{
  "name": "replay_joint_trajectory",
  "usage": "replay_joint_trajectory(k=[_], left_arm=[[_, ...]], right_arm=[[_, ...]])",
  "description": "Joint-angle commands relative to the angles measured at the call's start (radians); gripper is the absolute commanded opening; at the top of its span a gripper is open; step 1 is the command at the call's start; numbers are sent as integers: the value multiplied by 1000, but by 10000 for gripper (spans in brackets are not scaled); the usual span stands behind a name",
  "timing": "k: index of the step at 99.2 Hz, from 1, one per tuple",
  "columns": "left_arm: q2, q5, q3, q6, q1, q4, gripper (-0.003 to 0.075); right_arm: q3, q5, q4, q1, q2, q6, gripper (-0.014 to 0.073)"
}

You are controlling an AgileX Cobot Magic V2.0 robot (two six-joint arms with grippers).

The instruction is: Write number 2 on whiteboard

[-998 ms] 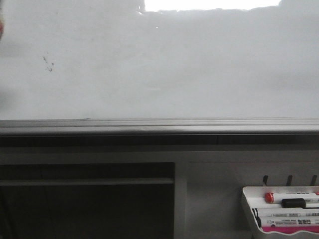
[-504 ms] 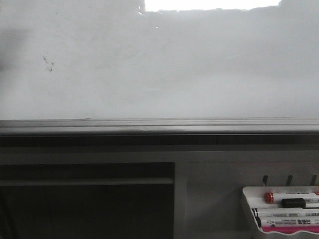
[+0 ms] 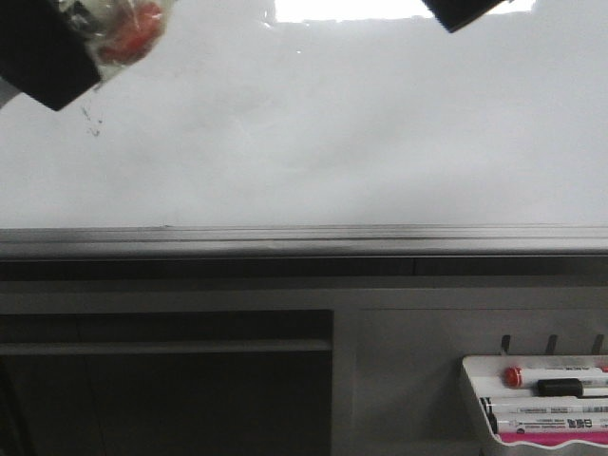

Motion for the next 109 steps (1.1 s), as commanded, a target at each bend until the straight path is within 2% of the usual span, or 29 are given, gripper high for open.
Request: replay_joint_trajectory(k=[1, 21, 45, 109], left_arm=[[-13, -25, -34, 1, -88, -24, -20], [12, 6, -34, 1, -188, -9, -20], [14, 6, -34, 1, -202, -4, -20], [14, -61, -34, 1, -202, -4, -20]], right_arm=[[-77, 32, 48, 66, 18, -45, 287], [-150, 57, -1, 193, 61, -45, 287], [-156, 51, 1, 266, 84, -45, 287], [-156, 9, 20, 275, 103, -45, 287]])
